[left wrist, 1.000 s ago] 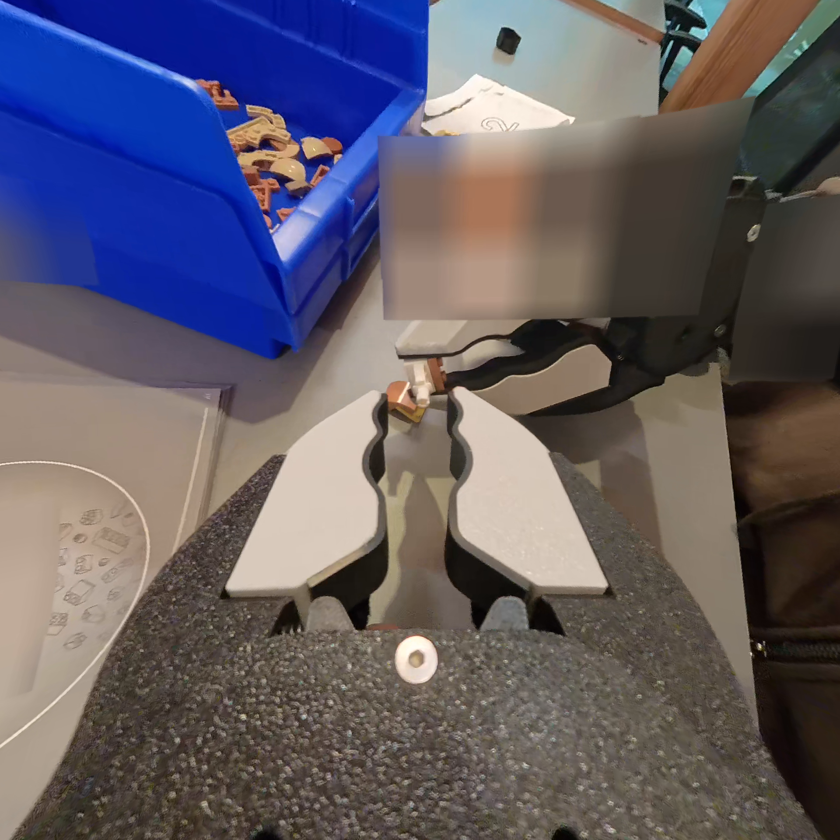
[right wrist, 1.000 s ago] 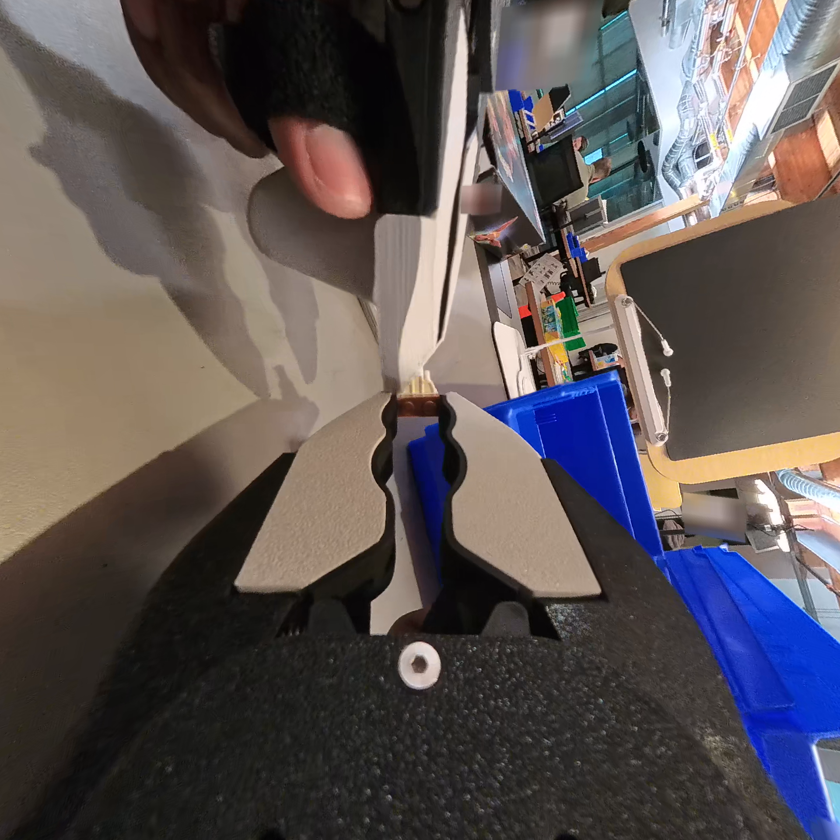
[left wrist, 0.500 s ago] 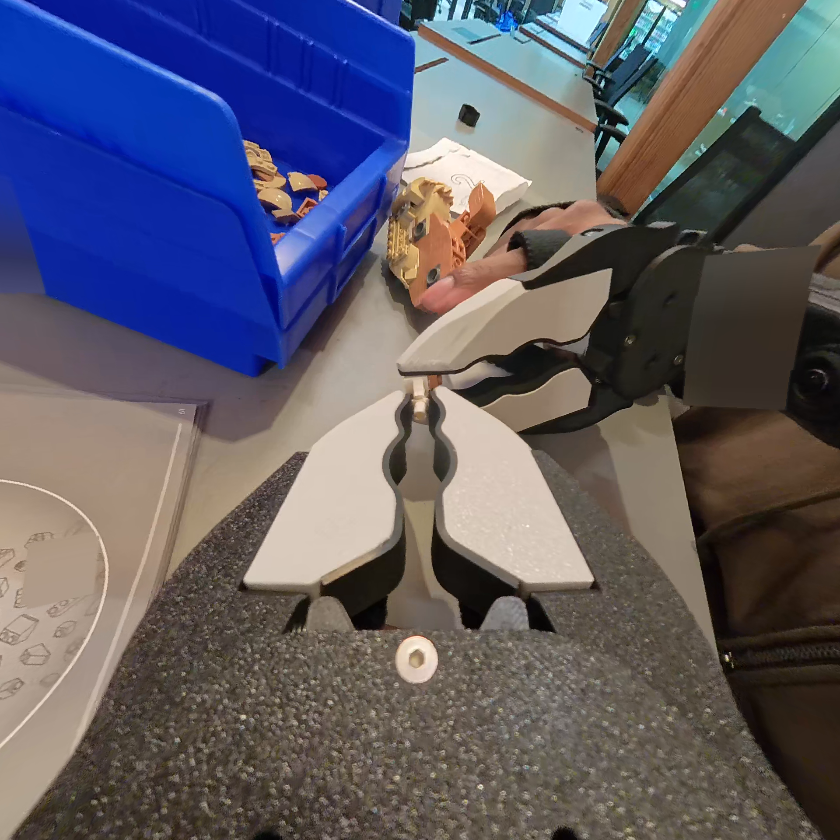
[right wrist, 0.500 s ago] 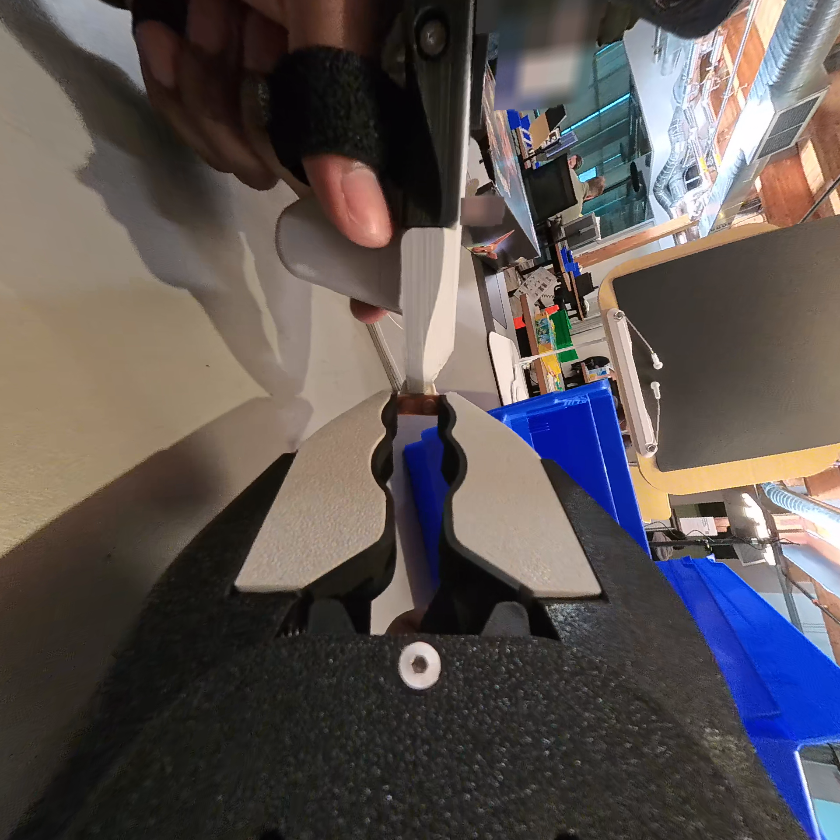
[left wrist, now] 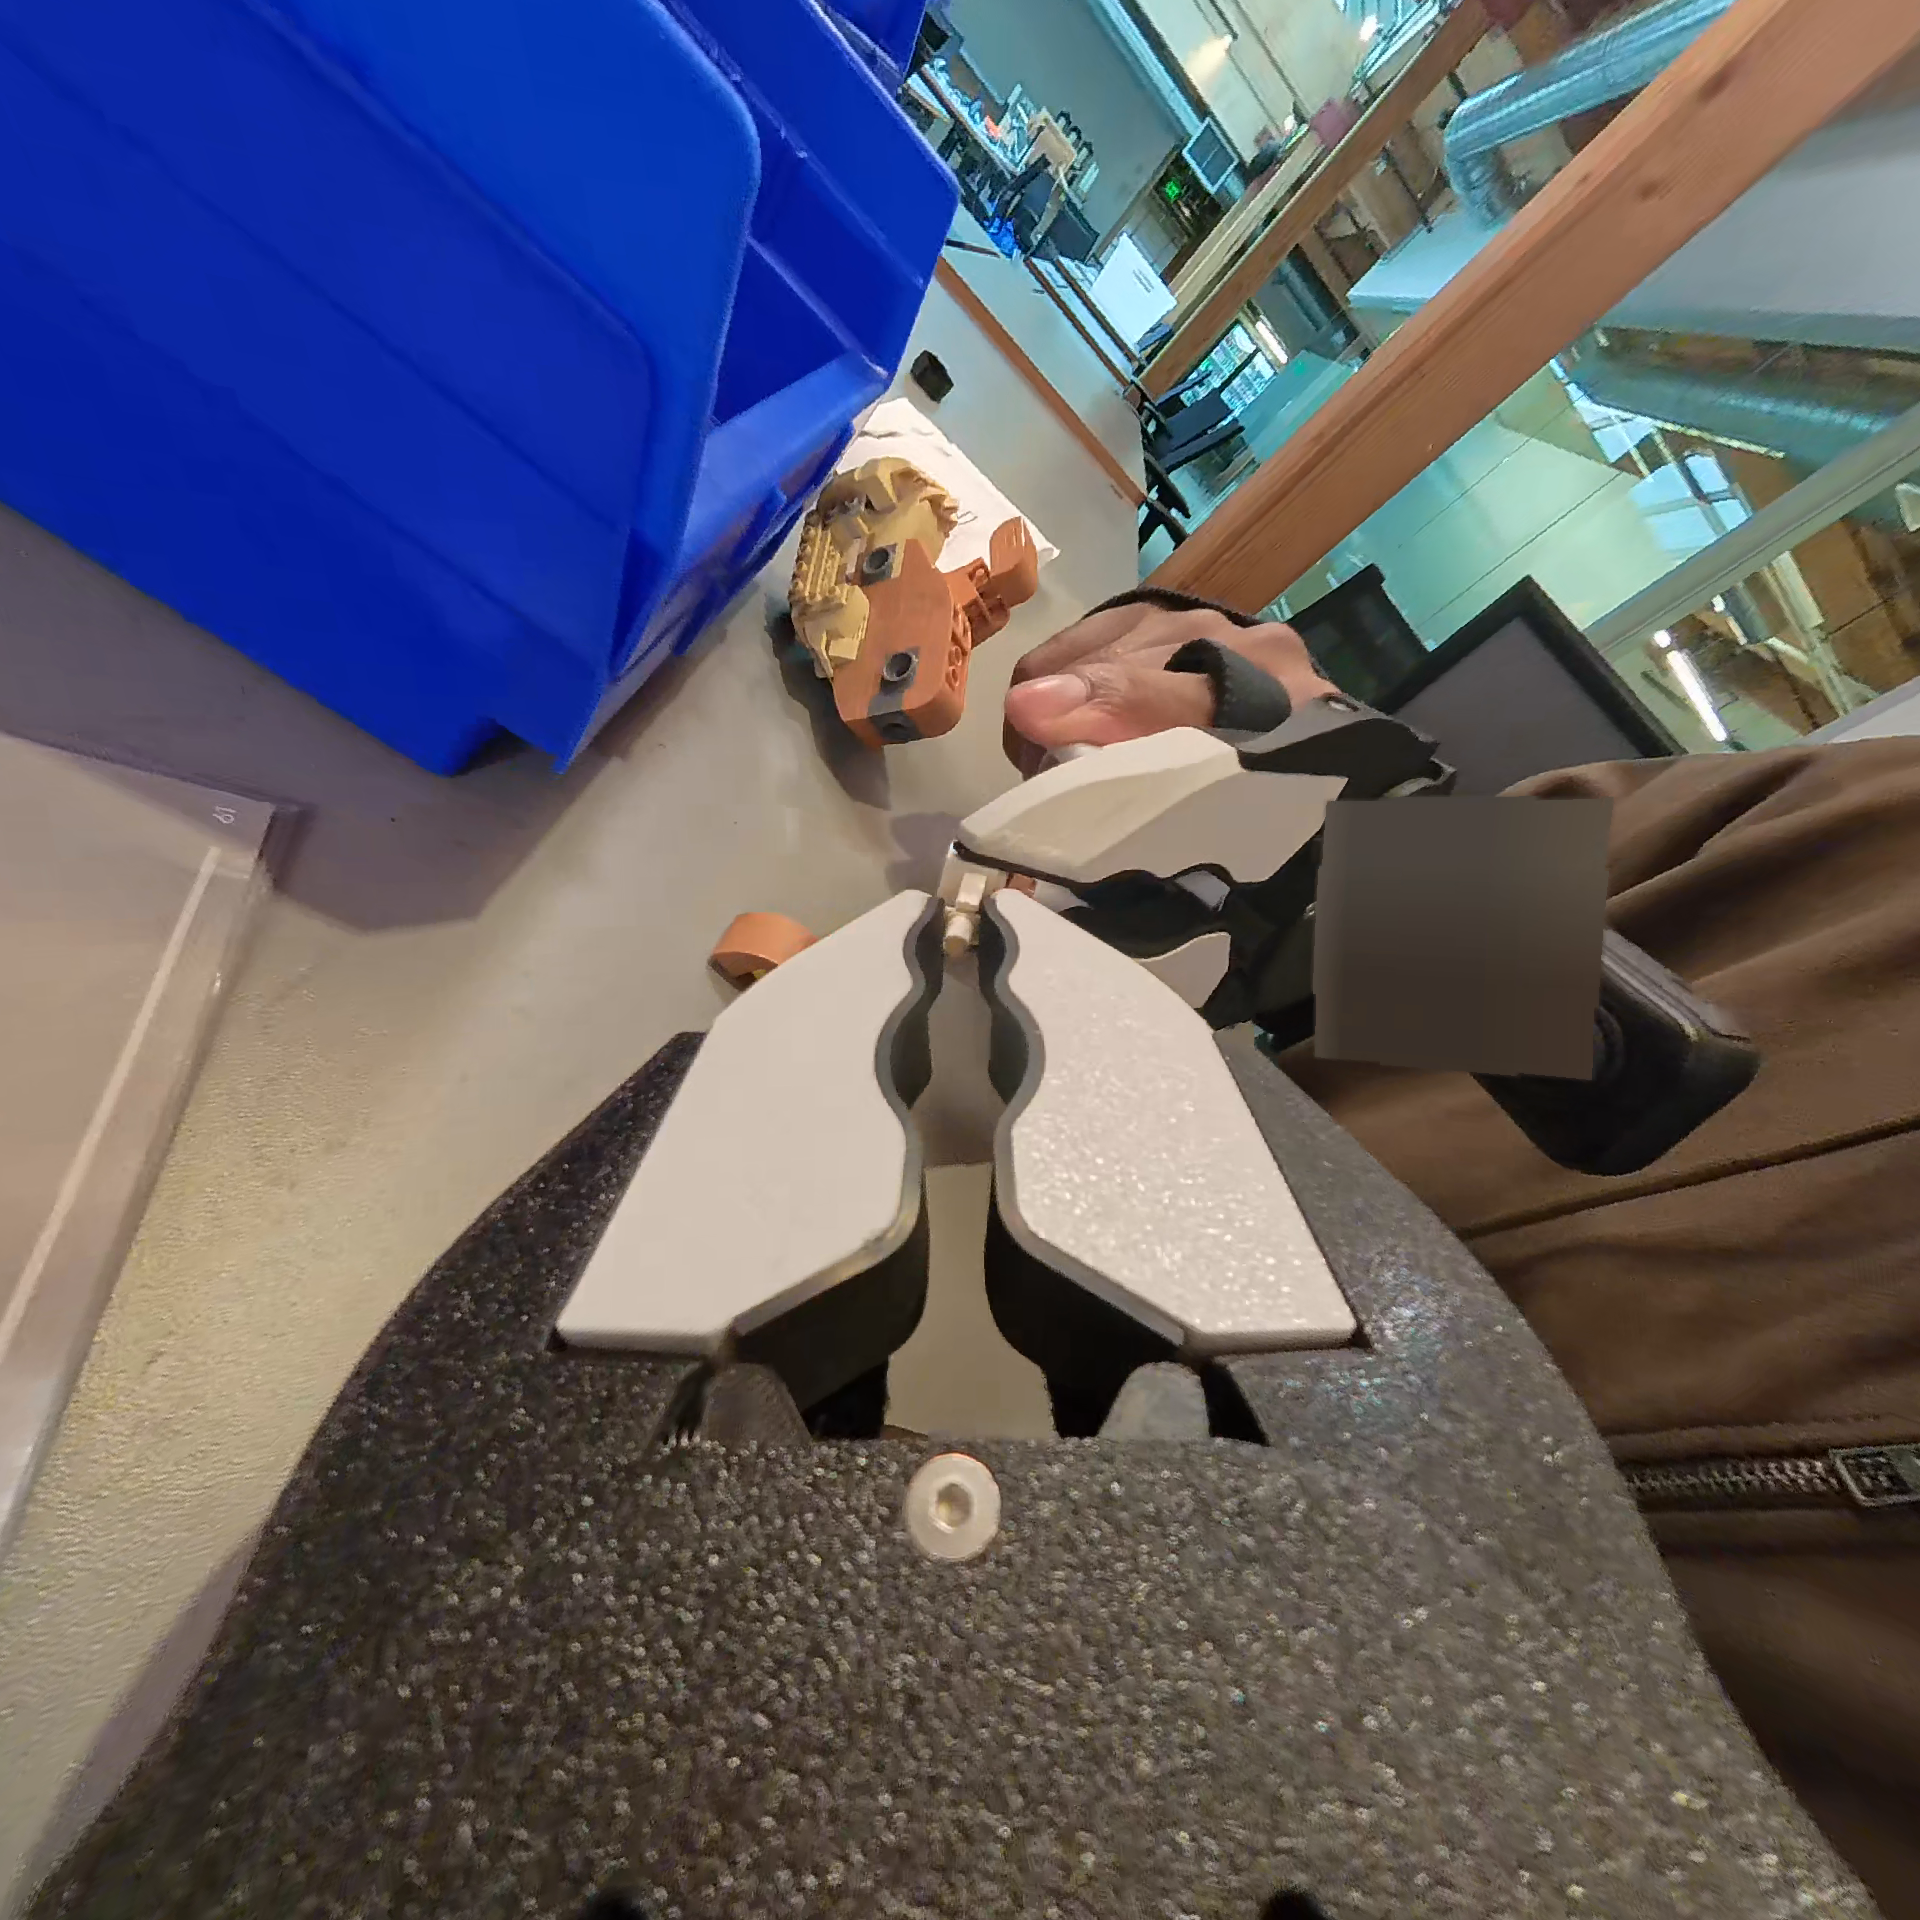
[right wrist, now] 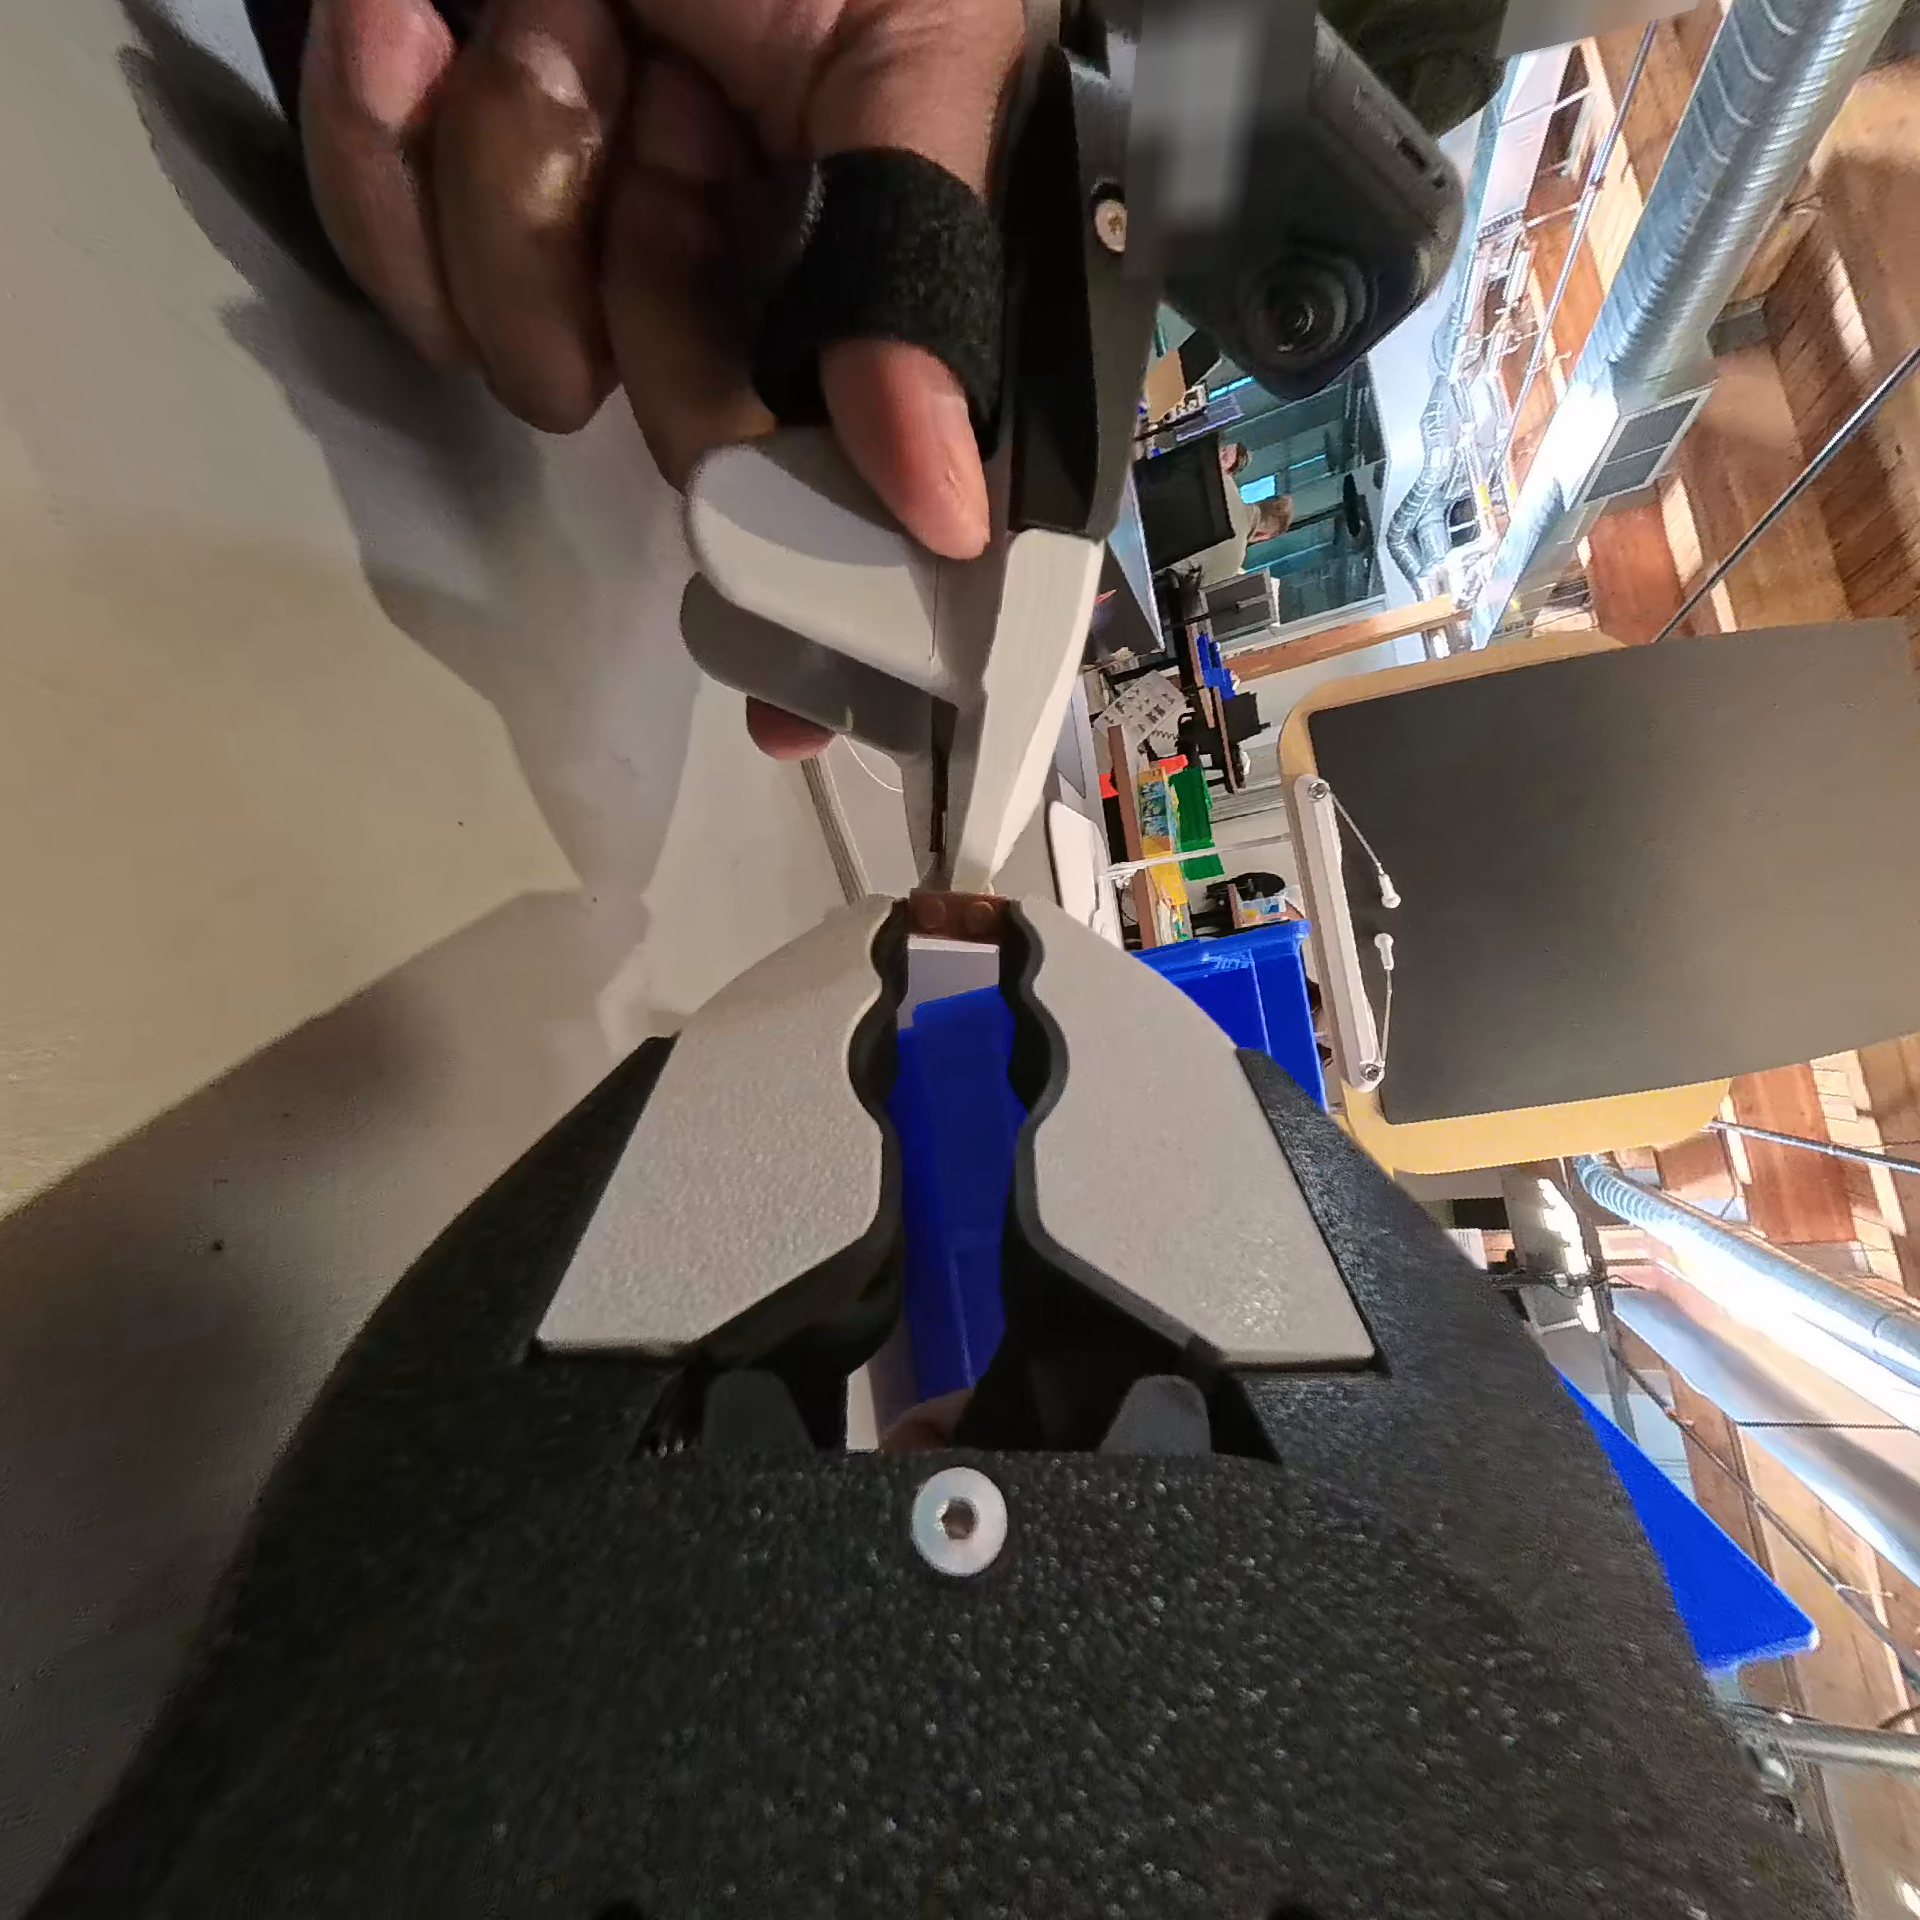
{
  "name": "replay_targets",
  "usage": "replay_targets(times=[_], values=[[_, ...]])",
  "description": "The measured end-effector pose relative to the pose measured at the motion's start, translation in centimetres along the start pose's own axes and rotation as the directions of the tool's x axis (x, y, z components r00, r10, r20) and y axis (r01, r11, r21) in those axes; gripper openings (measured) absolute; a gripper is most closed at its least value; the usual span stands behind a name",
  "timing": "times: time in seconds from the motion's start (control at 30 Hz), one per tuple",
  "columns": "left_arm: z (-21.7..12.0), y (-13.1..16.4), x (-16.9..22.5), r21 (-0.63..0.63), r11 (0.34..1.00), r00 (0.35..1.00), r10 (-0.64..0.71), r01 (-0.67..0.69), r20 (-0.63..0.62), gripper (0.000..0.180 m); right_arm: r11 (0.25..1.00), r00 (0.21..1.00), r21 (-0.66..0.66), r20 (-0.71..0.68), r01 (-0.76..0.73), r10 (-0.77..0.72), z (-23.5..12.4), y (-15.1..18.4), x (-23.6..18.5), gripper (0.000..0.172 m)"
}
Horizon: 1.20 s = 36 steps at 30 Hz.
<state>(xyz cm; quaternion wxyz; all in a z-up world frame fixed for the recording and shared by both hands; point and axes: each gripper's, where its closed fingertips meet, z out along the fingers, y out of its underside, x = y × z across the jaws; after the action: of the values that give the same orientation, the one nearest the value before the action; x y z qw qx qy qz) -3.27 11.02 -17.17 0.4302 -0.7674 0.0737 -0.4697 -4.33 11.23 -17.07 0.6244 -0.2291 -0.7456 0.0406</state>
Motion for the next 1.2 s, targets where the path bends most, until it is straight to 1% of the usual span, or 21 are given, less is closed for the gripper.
replay_targets(times=[0.07, 0.1, 0.17, 0.23, 0.3, 0.33, 0.37, 0.4, 0.47, 0.53, 0.6, 0.67, 0.73, 0.8, 0.83, 0.87, 0.97, 1.07, 1.13, 1.2], values=[[-0.1, -0.1, -0.1, 0.003, 1.0, 1.0, 0.007, -0.007, 0.002, 0.006, 1.0, 1.0, 0.0, -0.004, -0.018, 0.018, 0.1, 0.0, 0.0, 0.017], [-0.1, -0.2, -0.1, 0.007, 1.0, 1.0, 0.029, -0.029, 0.013, 0.006, 0.998, 0.998, 0.003, 0.001, -0.058, 0.058, 0.1, 0.0, 0.1, 0.017], [-0.2, -0.6, 0.1, 0.022, 0.995, 0.995, 0.093, -0.094, 0.037, 0.006, 0.978, 0.978, 0.022, 0.03, -0.207, 0.207, 0.2, -0.1, 0.5, 0.017], [-0.3, -1.2, 0.3, 0.031, 0.984, 0.982, 0.173, -0.176, 0.077, 0.006, 0.931, 0.93, 0.038, 0.072, -0.363, 0.36, 0.2, -0.2, 0.9, 0.017], [-0.4, -1.5, 0.5, 0.038, 0.97, 0.966, 0.235, -0.24, 0.112, 0.006, 0.883, 0.881, 0.045, 0.102, -0.467, 0.461, 0.2, -0.4, 1.2, 0.017], [-0.6, -1.8, 0.2, 0.044, 0.967, 0.959, 0.241, -0.25, 0.147, 0.007, 0.869, 0.869, 0.047, 0.095, -0.492, 0.486, 0.1, -0.3, 1.5, 0.017], [-0.9, -2.1, -0.4, 0.058, 0.967, 0.955, 0.233, -0.247, 0.183, 0.007, 0.868, 0.869, 0.056, 0.072, -0.494, 0.49, 0.1, -0.2, 1.9, 0.017], [-1.3, -2.4, -0.7, 0.077, 0.97, 0.958, 0.212, -0.23, 0.192, 0.007, 0.876, 0.878, 0.066, 0.045, -0.478, 0.476, -0.1, -0.1, 2.3, 0.017], [-1.8, -2.8, -0.9, 0.116, 0.979, 0.975, 0.15, -0.17, 0.162, 0.007, 0.891, 0.893, 0.069, 0.004, -0.448, 0.449, -0.2, 0.1, 3.0, 0.017], [-1.7, -2.7, -1.0, 0.106, 0.979, 0.973, 0.157, -0.176, 0.167, 0.007, 0.891, 0.892, 0.073, -0.024, -0.449, 0.452, -0.3, 0.3, 3.6, 0.017], [-1.4, -2.4, -0.8, 0.088, 0.978, 0.972, 0.172, -0.188, 0.161, 0.007, 0.882, 0.876, 0.06, -0.1, -0.468, 0.472, -0.3, 1.3, 5.5, 0.017], [-1.2, -2.3, -0.7, 0.082, 0.978, 0.971, 0.179, -0.194, 0.159, 0.007, 0.848, 0.83, -0.006, -0.208, -0.531, 0.518, -0.2, 3.7, 8.2, 0.017], [-1.1, -2.3, -0.7, 0.082, 0.979, 0.972, 0.175, -0.189, 0.156, 0.007, 0.774, 0.768, -0.116, -0.281, -0.623, 0.576, 0.2, 6.8, 10.2, 0.017], [-1.1, -2.2, -0.7, 0.08, 0.978, 0.972, 0.176, -0.19, 0.156, 0.007, 0.683, 0.707, -0.197, -0.295, -0.703, 0.643, 0.6, 9.1, 10.7, 0.029], [-1.1, -2.2, -0.7, 0.077, 0.978, 0.971, 0.181, -0.195, 0.159, 0.007, 0.654, 0.687, -0.219, -0.3, -0.724, 0.662, 0.7, 9.8, 10.8, 0.032], [-1.1, -2.2, -0.7, 0.076, 0.977, 0.969, 0.187, -0.201, 0.163, 0.007, 0.641, 0.679, -0.227, -0.307, -0.733, 0.667, 0.6, 10.3, 10.8, 0.033], [-1.2, -2.6, -0.5, 0.083, 0.968, 0.96, 0.219, -0.236, 0.174, 0.007, 0.649, 0.689, -0.239, -0.318, -0.723, 0.651, 0.0, 10.8, 10.6, 0.034], [-1.3, -4.1, 0.0, 0.11, 0.943, 0.935, 0.286, -0.313, 0.212, 0.007, 0.658, 0.696, -0.231, -0.298, -0.717, 0.653, -0.6, 10.7, 10.5, 0.033], [-1.1, -5.9, 0.7, 0.103, 0.914, 0.899, 0.356, -0.392, 0.256, 0.007, 0.656, 0.7, -0.247, -0.267, -0.714, 0.662, -1.0, 10.8, 9.9, 0.033], [-0.6, -8.3, 1.3, 0.066, 0.876, 0.842, 0.436, -0.479, 0.319, 0.007, 0.639, 0.694, -0.275, -0.233, -0.719, 0.681, -1.1, 11.0, 8.9, 0.033]])
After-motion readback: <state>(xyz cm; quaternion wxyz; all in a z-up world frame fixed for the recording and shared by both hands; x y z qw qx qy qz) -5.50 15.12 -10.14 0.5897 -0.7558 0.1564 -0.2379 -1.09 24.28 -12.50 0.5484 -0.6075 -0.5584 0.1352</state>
